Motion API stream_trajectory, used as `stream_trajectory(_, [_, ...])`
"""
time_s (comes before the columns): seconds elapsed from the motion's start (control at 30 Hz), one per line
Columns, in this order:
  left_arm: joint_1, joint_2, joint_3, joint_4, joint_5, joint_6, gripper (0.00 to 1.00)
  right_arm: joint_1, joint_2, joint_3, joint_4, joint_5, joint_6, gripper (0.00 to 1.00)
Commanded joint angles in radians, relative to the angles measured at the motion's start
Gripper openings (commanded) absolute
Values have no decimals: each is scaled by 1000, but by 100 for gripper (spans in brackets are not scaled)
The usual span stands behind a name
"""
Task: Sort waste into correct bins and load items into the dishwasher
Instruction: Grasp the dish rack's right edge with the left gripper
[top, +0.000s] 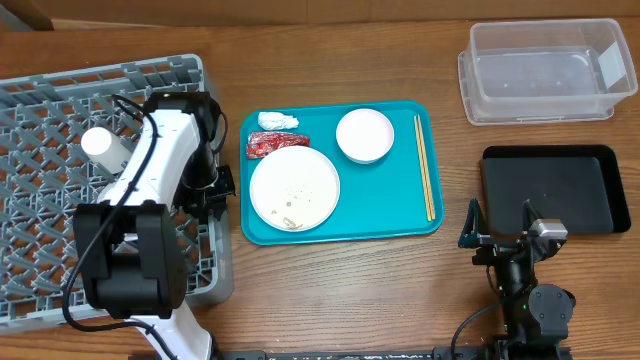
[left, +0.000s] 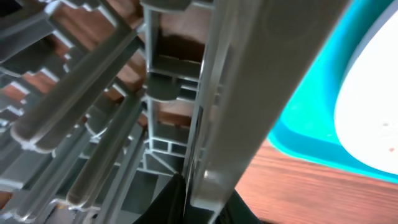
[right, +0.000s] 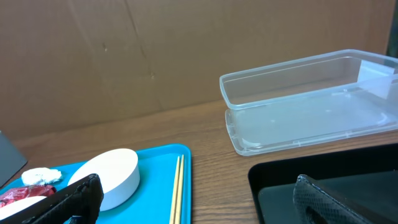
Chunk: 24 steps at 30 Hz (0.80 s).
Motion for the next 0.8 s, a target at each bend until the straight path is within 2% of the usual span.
stream_trajectory(0.0, [3, -7, -10, -27, -172, -52, 13, 5, -11, -10, 5, 6, -7, 100])
stream_trajectory(0.2, [30, -7, -10, 2, -225, -87, 12, 5, -11, -10, 5, 7, -7, 100])
stream_trajectory(0.27, [47, -7, -10, 37, -247, -85, 4, 5, -11, -10, 5, 6, -7, 100])
stream_trajectory(0.3, [56, -7, -10, 62, -253, -76, 4, 5, -11, -10, 5, 6, -7, 100])
stream_trajectory(0.47, [79, -7, -10, 183, -282, 35, 4, 5, -11, -10, 6, 7, -7, 100])
stream_trajectory(0.57, [79, -7, -10, 199, -282, 84, 4, 5, -11, -10, 5, 6, -7, 100])
stream_trajectory(0.77, [78, -7, -10, 194, -176, 202, 4, 5, -11, -10, 6, 6, -8, 100])
